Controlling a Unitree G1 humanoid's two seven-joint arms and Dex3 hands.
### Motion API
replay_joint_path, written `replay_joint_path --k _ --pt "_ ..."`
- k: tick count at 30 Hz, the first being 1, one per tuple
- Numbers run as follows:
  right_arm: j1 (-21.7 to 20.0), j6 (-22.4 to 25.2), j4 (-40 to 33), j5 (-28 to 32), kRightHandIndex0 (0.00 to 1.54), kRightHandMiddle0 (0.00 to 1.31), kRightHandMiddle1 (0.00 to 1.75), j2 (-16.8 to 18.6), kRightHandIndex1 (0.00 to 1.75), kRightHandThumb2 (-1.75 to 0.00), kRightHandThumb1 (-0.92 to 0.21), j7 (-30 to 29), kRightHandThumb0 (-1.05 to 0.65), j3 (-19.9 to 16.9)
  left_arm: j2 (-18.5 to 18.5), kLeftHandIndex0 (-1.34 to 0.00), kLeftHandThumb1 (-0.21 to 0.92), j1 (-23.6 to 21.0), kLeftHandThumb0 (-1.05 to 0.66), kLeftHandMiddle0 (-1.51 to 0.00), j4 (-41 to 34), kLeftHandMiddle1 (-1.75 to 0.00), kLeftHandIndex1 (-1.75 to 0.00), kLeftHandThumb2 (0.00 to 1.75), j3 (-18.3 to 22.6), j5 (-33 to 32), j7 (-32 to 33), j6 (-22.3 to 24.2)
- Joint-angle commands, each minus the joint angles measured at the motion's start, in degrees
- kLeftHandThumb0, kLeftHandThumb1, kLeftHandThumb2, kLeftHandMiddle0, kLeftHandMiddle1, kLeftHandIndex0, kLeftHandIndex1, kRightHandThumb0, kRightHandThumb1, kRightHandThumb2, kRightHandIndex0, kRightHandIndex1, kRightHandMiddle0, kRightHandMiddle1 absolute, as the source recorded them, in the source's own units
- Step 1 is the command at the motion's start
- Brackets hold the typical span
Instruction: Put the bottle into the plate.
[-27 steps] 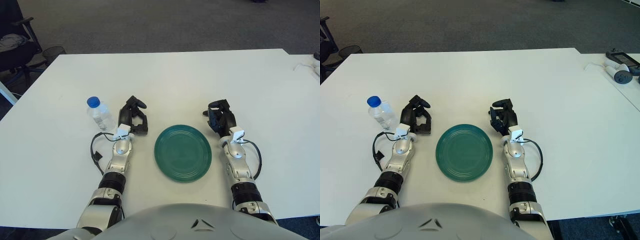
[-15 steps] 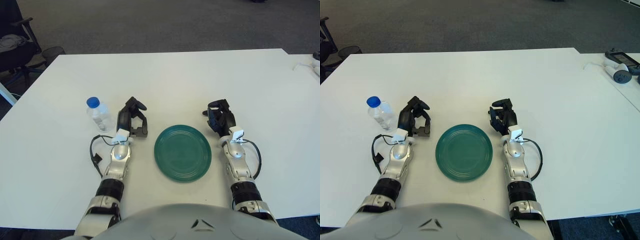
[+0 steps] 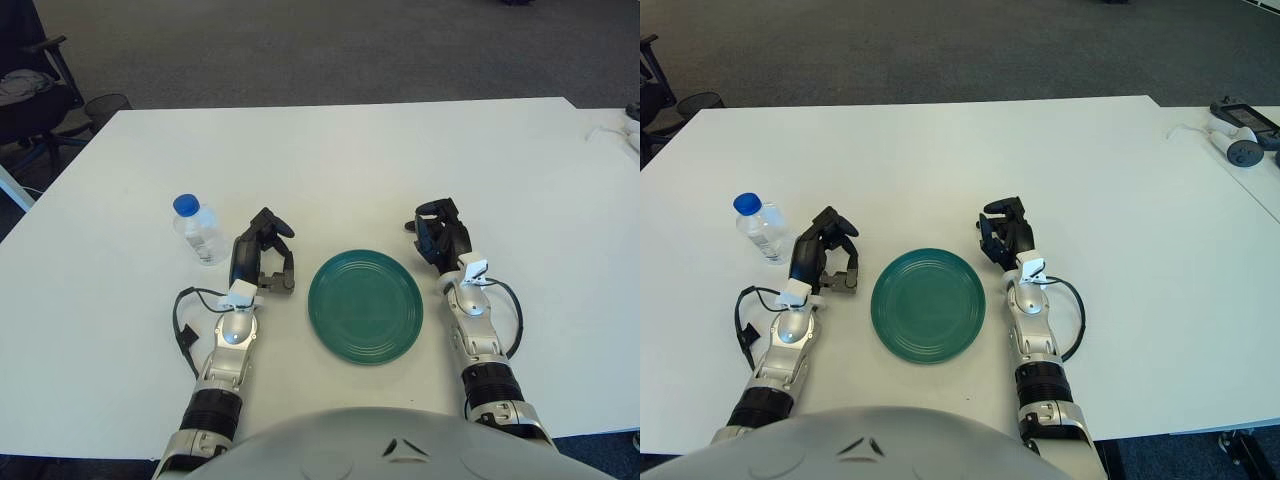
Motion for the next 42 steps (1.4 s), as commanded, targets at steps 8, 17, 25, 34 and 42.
replay_joint_path --k 8,17,25,34,42 --pt "3.4 4.1 5.6 -0.2 0.27 0.19 1.75 -0.1 1.42 -0.51 -0.92 0.6 -0.35 0.1 -0.7 -0.67 -0.06 9.8 0.00 -0.88 0.5 -1.74 -1.75 1.74 0.1 5.3 5.2 1.4" --pt "3.0 3.8 6.4 -0.5 0.29 0.20 1.75 -0.4 1.43 -0.51 -0.92 0.2 -0.35 0.0 -5.5 -0.67 -0.05 9.5 0.00 -0.88 5.8 -1.74 -1.75 1.73 2.3 14.3 26.4 -4.2" --pt "2.7 3.9 6.8 -0.6 0.30 0.21 1.75 -0.7 1.40 -0.54 -0.90 0.2 -0.35 -0.1 -5.7 -0.64 -0.02 5.8 0.00 -0.86 10.7 -1.75 -1.75 1.71 4.2 15.6 37.0 -7.6" --pt "2.4 4.1 6.7 -0.5 0.31 0.21 1.75 -0.6 1.40 -0.56 -0.89 -0.3 -0.35 -0.4 -7.3 -0.48 0.15 2.2 0.00 -0.75 15.7 -1.75 -1.73 1.51 4.9 17.3 48.1 -10.8" --pt "2.6 3.8 6.3 -0.6 0.31 0.21 1.75 -0.4 1.40 -0.56 -0.89 -0.7 -0.35 -0.6 -4.9 -0.33 0.60 0.3 -0.01 -0.33 18.7 -1.75 -1.66 0.95 1.0 29.4 64.5 -7.1"
